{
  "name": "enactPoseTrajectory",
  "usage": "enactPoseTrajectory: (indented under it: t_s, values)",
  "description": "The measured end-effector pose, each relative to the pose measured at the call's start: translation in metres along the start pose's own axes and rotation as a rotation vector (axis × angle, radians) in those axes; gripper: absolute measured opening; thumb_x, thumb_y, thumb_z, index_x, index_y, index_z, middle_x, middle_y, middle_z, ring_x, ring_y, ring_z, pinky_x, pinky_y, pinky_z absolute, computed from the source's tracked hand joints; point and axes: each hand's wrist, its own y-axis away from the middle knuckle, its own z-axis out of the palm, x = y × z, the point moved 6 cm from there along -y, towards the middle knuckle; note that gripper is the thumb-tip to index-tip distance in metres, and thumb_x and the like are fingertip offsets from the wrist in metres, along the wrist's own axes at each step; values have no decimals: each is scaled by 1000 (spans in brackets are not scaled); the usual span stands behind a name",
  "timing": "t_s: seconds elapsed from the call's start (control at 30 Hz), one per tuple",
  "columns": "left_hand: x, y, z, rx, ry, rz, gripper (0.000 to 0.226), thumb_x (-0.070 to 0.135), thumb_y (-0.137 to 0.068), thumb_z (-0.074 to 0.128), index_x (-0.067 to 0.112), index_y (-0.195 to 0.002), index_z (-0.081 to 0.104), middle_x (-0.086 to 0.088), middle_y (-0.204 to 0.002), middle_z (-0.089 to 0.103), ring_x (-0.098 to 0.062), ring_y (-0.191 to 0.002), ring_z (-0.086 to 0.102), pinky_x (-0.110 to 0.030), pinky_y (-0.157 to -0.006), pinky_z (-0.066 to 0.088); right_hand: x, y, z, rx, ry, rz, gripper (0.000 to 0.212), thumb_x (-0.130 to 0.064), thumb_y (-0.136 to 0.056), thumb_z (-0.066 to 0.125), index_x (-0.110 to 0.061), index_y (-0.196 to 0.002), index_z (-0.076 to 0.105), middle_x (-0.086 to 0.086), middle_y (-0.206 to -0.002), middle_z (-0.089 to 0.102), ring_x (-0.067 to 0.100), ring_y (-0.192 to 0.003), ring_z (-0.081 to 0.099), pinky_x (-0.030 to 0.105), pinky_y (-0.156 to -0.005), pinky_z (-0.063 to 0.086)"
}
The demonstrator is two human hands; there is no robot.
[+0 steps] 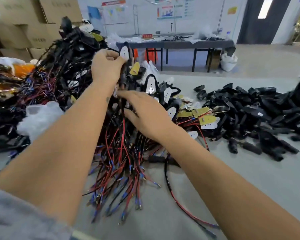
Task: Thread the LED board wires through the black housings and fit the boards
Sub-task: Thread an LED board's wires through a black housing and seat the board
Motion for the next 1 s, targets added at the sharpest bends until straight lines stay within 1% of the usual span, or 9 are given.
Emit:
enactPoseTrajectory:
  t_s: [0.1,0.2,0.3,0.4,0.5,0.63,0.83,0.93,1.0]
  values:
    - [-6,-5,8,-111,-160,8,18,30,-93,51,25,-78,60,11,-70,56,-7,-64,50,-26,-62,38,8,-22,12,-45,73,89,67,-27,-96,54,-15,-154,21,6,-157,32,26,-144,27,41,-116,24]
    - [-28,7,24,-310,-331,-20,25,18,-91,47,20,-66,48,4,-64,43,-19,-71,42,-31,-63,32,17,-13,22,-67,101,119,63,-32,-95,54,-15,-151,29,6,-154,33,27,-143,25,40,-114,22]
    - [-42,23,30,-407,-573,-10,24,16,-92,46,17,-109,63,-8,-109,63,-28,-112,51,-35,-94,40,26,13,27,-73,77,118,52,-32,-95,54,-20,-144,42,3,-145,42,25,-138,29,35,-109,19]
    - [-28,33,26,-144,-619,108,48,15,-88,46,15,-135,53,-12,-141,50,-34,-140,30,-47,-112,30,40,43,20,-30,71,165,44,-30,-94,55,-22,-137,50,1,-137,47,23,-132,34,34,-106,20]
    - [0,65,43,-19,-479,290,43,15,-83,45,15,-123,63,-7,-127,61,-29,-129,44,-40,-109,33,65,74,6,-11,106,268,37,-29,-93,56,-20,-130,57,3,-127,54,26,-123,41,37,-102,26]
    - [17,140,97,-144,-275,397,28,13,-85,46,17,-97,71,-1,-105,68,-21,-105,59,-42,-92,46,102,125,-11,-41,186,439,26,-25,-91,56,-17,-114,68,8,-111,57,32,-108,48,38,-91,36]
    - [-23,223,182,-581,-306,29,21,22,-90,44,17,-87,63,0,-83,65,-25,-82,58,-40,-73,48,136,195,-26,-130,222,635,18,-29,-87,56,-19,-96,67,8,-101,58,32,-100,47,36,-79,38]
    - [-33,234,194,-572,-270,-147,19,23,-85,45,16,-67,50,-1,-66,54,-28,-73,51,-35,-57,36,145,203,-38,-80,249,684,20,-17,-83,52,-18,-97,66,5,-99,65,31,-98,54,36,-74,41]
    - [-36,232,193,-514,-265,-190,18,24,-84,43,18,-76,59,-6,-82,62,-32,-88,55,-37,-68,44,150,209,-47,30,107,751,25,-7,-82,49,-19,-99,64,4,-102,67,27,-100,57,38,-78,47]
